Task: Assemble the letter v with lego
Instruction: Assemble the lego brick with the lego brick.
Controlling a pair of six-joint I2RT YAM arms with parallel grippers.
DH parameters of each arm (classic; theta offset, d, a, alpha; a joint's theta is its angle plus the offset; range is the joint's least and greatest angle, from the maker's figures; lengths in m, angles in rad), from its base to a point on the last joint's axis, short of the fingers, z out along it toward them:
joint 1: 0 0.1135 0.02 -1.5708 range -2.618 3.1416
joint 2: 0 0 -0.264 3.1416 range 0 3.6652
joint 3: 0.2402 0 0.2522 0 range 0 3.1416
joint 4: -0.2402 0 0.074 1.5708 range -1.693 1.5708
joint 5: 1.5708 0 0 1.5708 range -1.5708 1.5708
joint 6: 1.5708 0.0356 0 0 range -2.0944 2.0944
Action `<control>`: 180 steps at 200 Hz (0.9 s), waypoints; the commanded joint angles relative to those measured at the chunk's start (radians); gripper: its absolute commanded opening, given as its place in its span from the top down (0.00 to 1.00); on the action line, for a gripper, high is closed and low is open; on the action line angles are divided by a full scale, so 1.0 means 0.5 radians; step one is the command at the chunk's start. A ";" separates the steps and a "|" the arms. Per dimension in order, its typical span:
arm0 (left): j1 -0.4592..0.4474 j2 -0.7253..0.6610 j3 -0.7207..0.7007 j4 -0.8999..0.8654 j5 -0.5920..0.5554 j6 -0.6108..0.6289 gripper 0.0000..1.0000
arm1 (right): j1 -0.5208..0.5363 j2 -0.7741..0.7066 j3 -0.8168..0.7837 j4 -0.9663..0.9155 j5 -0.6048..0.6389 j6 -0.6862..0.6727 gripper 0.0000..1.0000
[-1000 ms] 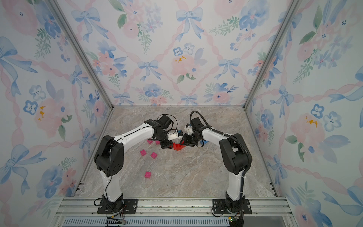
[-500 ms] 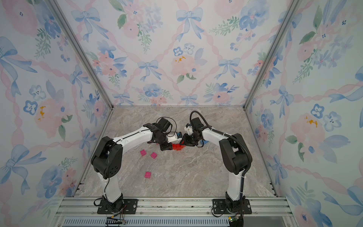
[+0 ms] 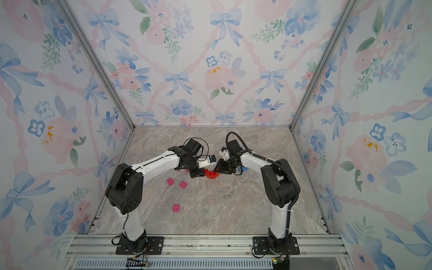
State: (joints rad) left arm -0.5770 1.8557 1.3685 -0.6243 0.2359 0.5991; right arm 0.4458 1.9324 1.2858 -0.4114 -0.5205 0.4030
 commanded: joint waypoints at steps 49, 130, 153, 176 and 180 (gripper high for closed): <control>0.002 0.048 -0.048 -0.011 -0.030 -0.007 1.00 | -0.028 0.025 -0.037 -0.071 0.090 -0.019 0.69; -0.007 0.011 0.051 -0.011 0.062 -0.016 1.00 | -0.027 0.027 -0.047 -0.065 0.087 -0.019 0.69; 0.012 -0.032 0.042 -0.011 0.058 -0.005 1.00 | -0.027 0.026 -0.047 -0.064 0.084 -0.018 0.69; 0.023 -0.023 0.019 -0.011 0.047 -0.009 1.00 | -0.027 0.025 -0.057 -0.055 0.083 -0.015 0.69; 0.025 -0.018 0.017 -0.011 0.045 -0.009 1.00 | -0.029 0.025 -0.058 -0.052 0.081 -0.015 0.69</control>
State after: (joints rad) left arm -0.5751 1.8671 1.3708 -0.6224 0.2409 0.5983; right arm 0.4438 1.9324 1.2858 -0.4118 -0.5209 0.4030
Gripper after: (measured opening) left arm 0.348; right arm 0.376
